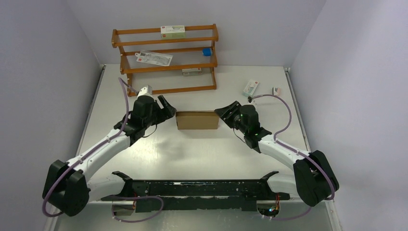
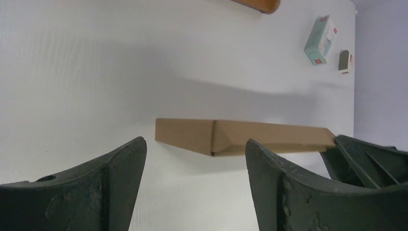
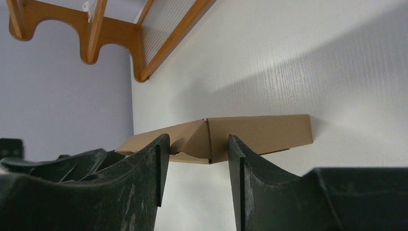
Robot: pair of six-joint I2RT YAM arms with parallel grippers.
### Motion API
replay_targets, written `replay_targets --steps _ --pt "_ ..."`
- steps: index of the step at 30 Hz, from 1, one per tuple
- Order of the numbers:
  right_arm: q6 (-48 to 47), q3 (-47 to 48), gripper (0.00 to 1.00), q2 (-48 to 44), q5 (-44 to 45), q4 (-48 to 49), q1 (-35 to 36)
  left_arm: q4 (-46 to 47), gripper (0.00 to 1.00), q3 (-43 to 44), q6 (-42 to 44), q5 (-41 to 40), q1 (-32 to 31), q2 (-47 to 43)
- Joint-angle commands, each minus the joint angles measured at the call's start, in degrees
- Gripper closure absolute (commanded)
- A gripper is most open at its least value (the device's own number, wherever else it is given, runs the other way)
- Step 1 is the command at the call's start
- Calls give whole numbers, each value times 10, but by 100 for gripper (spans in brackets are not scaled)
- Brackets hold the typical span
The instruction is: Fold the paper box
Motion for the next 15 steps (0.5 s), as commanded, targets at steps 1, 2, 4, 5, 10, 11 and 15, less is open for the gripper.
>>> replay_targets --steps 1,2,4,5,10,11,15 --pt "-17 -5 51 18 -1 -28 -1 96 22 -34 -55 90 35 23" --pt "-19 -4 51 19 -1 -28 -1 118 22 -45 -66 99 39 24" --pt "-20 -3 51 21 -4 -26 -1 158 23 -61 -83 114 46 24" --pt "-20 -3 51 22 -5 -25 -1 164 23 -66 -89 118 49 25" --pt "-19 -1 51 28 -6 -21 -1 192 25 -74 -106 148 55 45" --pt "-18 0 51 30 -6 -21 -2 198 25 -77 -109 155 55 48" --pt "-15 1 51 35 -20 -15 -1 216 33 -89 -119 171 56 61"
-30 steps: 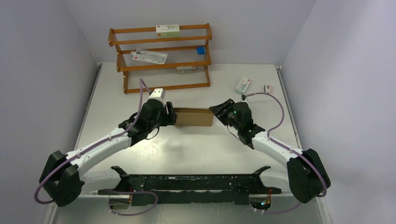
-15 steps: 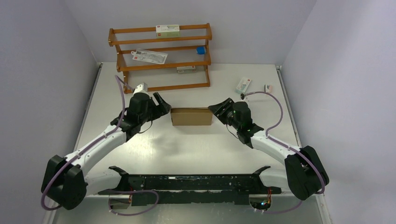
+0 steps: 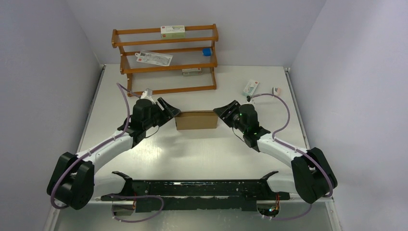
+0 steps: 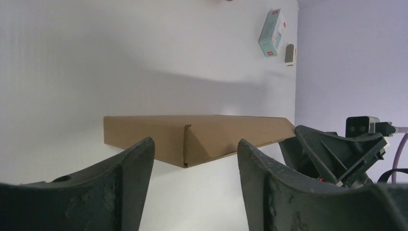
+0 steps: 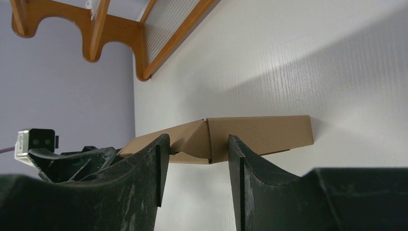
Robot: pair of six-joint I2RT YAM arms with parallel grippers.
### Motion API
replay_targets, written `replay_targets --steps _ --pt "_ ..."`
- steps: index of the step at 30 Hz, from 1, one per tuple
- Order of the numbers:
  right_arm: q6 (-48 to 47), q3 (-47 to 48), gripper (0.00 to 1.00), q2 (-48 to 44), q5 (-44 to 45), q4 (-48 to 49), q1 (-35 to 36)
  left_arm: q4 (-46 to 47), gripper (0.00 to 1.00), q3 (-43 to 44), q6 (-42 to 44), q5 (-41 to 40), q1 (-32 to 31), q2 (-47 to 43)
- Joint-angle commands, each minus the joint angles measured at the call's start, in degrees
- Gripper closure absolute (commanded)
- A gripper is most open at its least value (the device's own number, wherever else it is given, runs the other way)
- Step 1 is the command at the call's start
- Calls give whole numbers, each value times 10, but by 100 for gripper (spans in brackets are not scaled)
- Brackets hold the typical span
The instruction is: Fold the paper box
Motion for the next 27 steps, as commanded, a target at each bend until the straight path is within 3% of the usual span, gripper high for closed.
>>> replay_targets --steps 1,12,27 --pt "-10 -2 51 19 -14 -33 -1 49 35 -18 -20 41 6 15" --pt "-18 -23 54 33 -26 -4 -2 93 63 -68 -31 38 20 20" --pt "-39 -60 67 57 -94 27 -37 68 69 -82 6 24 33 52"
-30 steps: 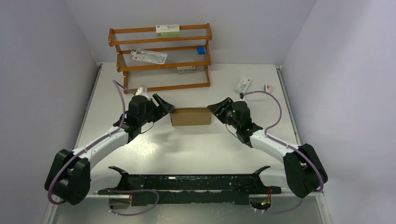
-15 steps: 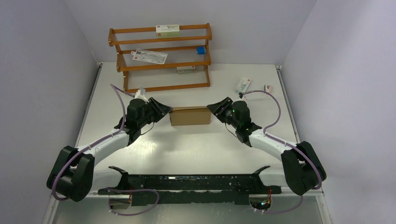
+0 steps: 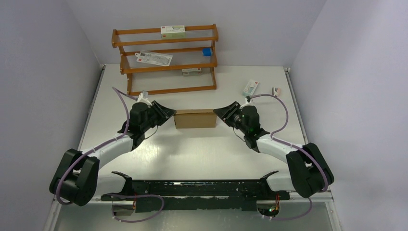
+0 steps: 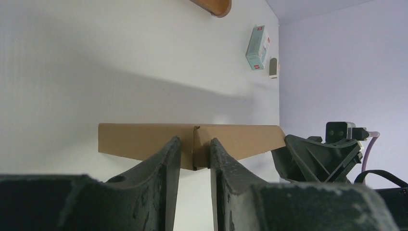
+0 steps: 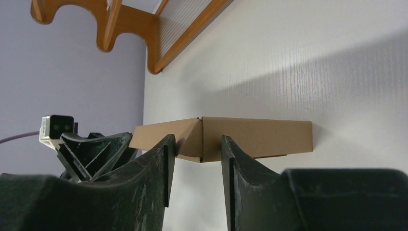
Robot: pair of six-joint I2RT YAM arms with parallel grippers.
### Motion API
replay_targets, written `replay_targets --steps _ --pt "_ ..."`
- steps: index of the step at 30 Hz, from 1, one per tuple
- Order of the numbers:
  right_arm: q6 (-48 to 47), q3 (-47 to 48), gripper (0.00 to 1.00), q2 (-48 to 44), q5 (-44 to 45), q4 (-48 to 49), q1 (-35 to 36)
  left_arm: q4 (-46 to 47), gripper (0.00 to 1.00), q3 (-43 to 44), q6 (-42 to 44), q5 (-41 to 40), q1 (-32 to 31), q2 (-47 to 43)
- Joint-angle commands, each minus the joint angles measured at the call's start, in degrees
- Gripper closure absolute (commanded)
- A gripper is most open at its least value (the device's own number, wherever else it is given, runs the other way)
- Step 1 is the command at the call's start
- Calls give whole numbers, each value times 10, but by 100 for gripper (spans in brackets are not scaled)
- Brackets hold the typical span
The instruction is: Fold the paper box
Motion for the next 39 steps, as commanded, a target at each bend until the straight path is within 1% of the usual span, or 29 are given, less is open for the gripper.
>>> replay_targets --steps 1,5,7,9,12,15,19,26,32,35,39 --pt "-26 -29 66 21 -55 -72 -24 -69 69 -17 38 -9 4 30" --pt "-37 -8 56 11 -108 -75 -49 -91 72 -2 64 -13 4 42" --pt "-45 10 51 5 -118 -86 -54 -102 73 6 75 -16 4 46" --pt "-46 20 49 0 -126 -84 -59 -105 73 9 83 -12 4 51" --pt "-38 29 49 8 -142 -77 -68 -107 75 12 88 -9 4 59" --pt "-35 31 52 23 -150 -79 -75 -111 76 14 93 -5 4 64" --pt "-39 18 60 46 -167 -79 -82 -118 77 15 96 -14 4 63" --pt "-69 -28 68 79 -187 -57 -104 -145 77 32 118 -17 7 71" --pt "-86 -49 77 128 -213 -28 -124 -162 76 31 138 -24 7 75" --pt "-102 -46 81 145 -202 -39 -126 -170 74 24 147 -36 7 77" --pt "-126 -35 84 159 -177 -80 -125 -176 71 13 157 -57 7 82"
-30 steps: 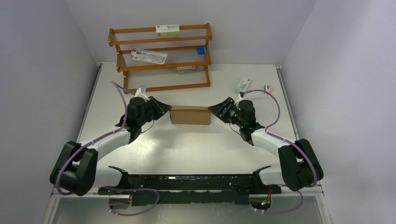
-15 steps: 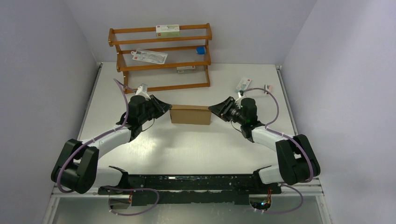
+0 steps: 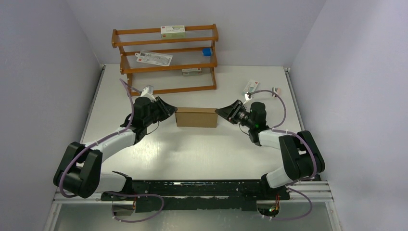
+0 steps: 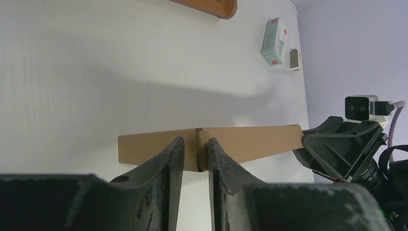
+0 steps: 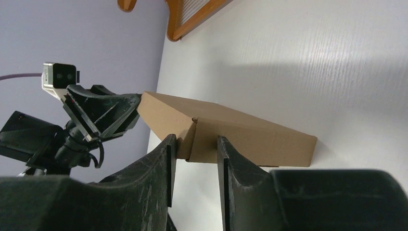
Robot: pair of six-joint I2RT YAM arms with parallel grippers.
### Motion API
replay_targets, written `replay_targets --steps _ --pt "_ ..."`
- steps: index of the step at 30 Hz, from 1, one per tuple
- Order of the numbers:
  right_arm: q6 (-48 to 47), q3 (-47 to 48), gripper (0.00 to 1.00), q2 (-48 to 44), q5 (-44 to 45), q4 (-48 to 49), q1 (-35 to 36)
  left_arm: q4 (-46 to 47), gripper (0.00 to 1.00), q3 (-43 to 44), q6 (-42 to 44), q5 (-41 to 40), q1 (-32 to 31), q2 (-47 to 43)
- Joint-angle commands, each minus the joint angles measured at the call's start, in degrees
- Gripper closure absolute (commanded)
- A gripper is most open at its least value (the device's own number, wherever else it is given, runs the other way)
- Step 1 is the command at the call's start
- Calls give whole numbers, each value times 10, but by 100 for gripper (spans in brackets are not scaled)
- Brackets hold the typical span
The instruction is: Fold the paper box
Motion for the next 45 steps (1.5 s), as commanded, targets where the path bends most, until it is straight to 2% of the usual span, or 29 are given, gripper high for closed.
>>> replay_targets --steps 1,6,11,15,21,23,29,31,34,38,41,45 --pt "-87 -28 84 60 74 -207 -12 -154 69 -41 58 -60 6 36" --pt "-124 -17 87 82 85 -247 -12 -164 63 -42 73 -60 6 44" --pt "-142 -20 93 109 75 -262 -10 -153 61 -49 79 -54 5 57" --pt "-145 -35 96 109 81 -256 -11 -150 66 -66 79 -61 5 57" --pt "-112 -66 97 58 23 -172 -20 -171 74 -100 77 -105 5 -1" --pt "-106 -70 97 51 29 -153 -22 -159 76 -117 68 -102 5 -12" --pt "-140 -31 100 78 83 -221 -16 -158 79 -116 74 -122 0 -2" --pt "-136 -25 100 85 71 -217 -16 -152 79 -107 79 -123 -2 7" --pt "-117 -10 100 87 45 -204 -17 -134 78 -94 74 -108 -2 19" --pt "-119 26 100 79 38 -237 -16 -127 78 -76 66 -90 -2 32" --pt "-126 47 100 60 40 -259 -17 -128 73 -67 57 -82 3 10" --pt "-128 72 94 42 41 -277 -18 -148 65 -39 44 -69 6 -32"
